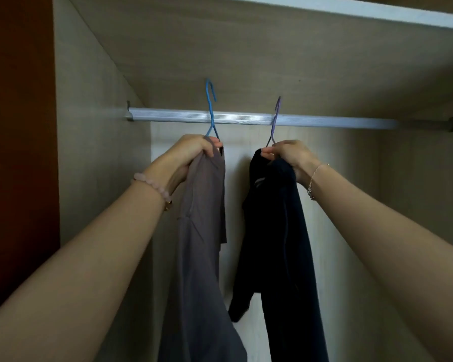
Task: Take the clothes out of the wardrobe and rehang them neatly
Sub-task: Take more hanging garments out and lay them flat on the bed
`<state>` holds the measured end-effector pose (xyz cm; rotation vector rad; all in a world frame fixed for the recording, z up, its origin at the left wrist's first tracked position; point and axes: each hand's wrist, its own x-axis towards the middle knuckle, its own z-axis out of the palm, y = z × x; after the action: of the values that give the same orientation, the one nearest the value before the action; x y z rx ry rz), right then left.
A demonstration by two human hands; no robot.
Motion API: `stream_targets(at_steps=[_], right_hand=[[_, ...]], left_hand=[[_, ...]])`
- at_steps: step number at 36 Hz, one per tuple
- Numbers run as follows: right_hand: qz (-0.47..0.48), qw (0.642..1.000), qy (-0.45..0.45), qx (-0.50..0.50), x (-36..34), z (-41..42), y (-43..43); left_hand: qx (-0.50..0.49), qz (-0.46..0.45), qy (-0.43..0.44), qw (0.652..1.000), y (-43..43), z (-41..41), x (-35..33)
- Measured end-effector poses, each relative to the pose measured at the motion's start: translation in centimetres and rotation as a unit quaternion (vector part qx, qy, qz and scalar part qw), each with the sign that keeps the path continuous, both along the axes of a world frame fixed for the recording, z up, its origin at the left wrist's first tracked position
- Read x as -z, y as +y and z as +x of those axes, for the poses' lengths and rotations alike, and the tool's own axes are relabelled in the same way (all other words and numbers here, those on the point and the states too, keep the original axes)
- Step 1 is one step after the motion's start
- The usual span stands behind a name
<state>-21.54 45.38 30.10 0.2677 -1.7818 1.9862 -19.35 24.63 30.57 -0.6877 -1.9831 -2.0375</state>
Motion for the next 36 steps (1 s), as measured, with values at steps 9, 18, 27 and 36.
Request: stream_targets(at_steps=[9,18,27,36], right_hand=[[0.081,0.993,0.083,-0.021,2.2,4.8,-0.2],[0.003,0.997,0.035,-0.067,11.6,12.6,1.0],[0.066,0.995,-0.072,-0.026,24.6,17.2,3.2],[0.068,0.984,-0.163,-0.018,33.2,22.0,2.9]], left_hand=[[0.029,0.051,0.010,0.998,0.9,2.6,3.6],[0.042,0.040,0.018,0.998,1.6,7.0,13.6],[0.093,-0.013,-0.046,0.995,0.3,11.5,28.9],[0.138,-0.001,-0.129,0.982,-0.6,14.9,35.2]])
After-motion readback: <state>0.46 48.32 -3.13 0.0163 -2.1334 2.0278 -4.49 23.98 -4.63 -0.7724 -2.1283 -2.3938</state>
